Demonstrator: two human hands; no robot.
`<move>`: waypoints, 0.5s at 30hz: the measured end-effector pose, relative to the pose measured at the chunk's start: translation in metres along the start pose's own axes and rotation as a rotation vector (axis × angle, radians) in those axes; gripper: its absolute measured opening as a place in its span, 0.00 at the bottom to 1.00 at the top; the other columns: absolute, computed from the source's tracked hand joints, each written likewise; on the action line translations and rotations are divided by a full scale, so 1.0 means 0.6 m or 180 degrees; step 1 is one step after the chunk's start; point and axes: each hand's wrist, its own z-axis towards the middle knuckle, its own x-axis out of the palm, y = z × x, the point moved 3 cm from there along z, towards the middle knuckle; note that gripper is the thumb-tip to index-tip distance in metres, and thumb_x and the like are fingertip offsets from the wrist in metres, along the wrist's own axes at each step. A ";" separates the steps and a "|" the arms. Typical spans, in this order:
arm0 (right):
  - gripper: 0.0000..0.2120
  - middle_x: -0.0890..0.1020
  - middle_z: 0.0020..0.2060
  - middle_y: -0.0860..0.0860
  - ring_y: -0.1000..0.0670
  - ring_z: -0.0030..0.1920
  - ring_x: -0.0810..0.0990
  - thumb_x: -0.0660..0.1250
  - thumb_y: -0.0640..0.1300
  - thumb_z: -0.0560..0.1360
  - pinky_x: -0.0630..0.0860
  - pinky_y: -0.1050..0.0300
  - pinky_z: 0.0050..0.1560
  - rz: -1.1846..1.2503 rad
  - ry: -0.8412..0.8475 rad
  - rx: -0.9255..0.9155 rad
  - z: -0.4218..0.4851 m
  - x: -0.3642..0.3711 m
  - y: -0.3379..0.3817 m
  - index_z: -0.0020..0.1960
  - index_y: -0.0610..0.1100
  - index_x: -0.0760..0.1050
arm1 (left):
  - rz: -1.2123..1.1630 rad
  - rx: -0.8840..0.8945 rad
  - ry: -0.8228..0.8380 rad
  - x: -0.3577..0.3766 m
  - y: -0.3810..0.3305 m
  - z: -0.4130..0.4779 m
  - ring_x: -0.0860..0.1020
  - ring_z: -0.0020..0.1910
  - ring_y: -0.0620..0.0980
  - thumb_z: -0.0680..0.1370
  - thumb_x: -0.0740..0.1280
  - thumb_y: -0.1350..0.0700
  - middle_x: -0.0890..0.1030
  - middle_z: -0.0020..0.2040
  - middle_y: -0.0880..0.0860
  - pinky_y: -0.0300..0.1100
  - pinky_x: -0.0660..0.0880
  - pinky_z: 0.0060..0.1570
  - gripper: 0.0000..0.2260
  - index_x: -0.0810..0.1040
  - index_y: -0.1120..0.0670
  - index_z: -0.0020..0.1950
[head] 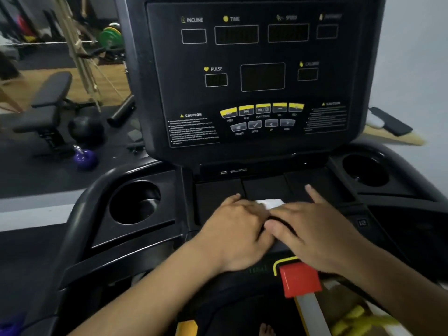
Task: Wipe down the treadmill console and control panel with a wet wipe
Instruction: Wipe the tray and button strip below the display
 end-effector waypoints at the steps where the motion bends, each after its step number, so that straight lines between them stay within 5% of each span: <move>1: 0.44 0.80 0.56 0.62 0.62 0.59 0.75 0.25 0.73 0.70 0.39 0.46 0.77 -0.0019 -0.0004 0.0194 -0.010 -0.002 -0.021 0.63 0.59 0.74 | -0.0036 0.0094 0.0074 0.007 -0.018 0.024 0.69 0.72 0.48 0.77 0.44 0.42 0.75 0.70 0.49 0.50 0.53 0.77 0.29 0.70 0.49 0.72; 5: 0.37 0.83 0.50 0.58 0.56 0.56 0.79 0.30 0.68 0.73 0.40 0.43 0.76 -0.0072 -0.0065 0.0900 -0.028 -0.015 -0.103 0.52 0.59 0.76 | -0.0041 0.0425 0.0547 0.035 -0.081 0.136 0.55 0.79 0.52 0.83 0.47 0.45 0.59 0.80 0.56 0.54 0.45 0.78 0.25 0.55 0.48 0.81; 7: 0.38 0.84 0.47 0.53 0.51 0.54 0.81 0.33 0.69 0.75 0.53 0.45 0.74 0.0003 -0.0250 0.1162 -0.028 -0.016 -0.137 0.50 0.54 0.79 | -0.0037 0.0485 0.0597 0.047 -0.099 0.180 0.51 0.80 0.53 0.83 0.48 0.44 0.55 0.81 0.56 0.55 0.43 0.78 0.26 0.51 0.48 0.81; 10: 0.38 0.83 0.40 0.47 0.47 0.45 0.80 0.37 0.69 0.77 0.72 0.51 0.54 0.0251 -0.0447 0.1524 -0.015 -0.018 -0.156 0.45 0.49 0.80 | 0.0044 0.0448 0.0675 0.056 -0.105 0.216 0.46 0.80 0.54 0.83 0.50 0.44 0.52 0.81 0.55 0.59 0.42 0.77 0.27 0.49 0.47 0.81; 15: 0.34 0.84 0.50 0.45 0.44 0.52 0.80 0.39 0.67 0.79 0.73 0.48 0.58 0.0354 -0.0392 0.1575 0.009 -0.009 -0.144 0.62 0.51 0.77 | 0.0346 0.0407 0.0753 0.048 -0.093 0.228 0.44 0.80 0.55 0.83 0.54 0.47 0.49 0.81 0.56 0.64 0.43 0.76 0.28 0.47 0.46 0.81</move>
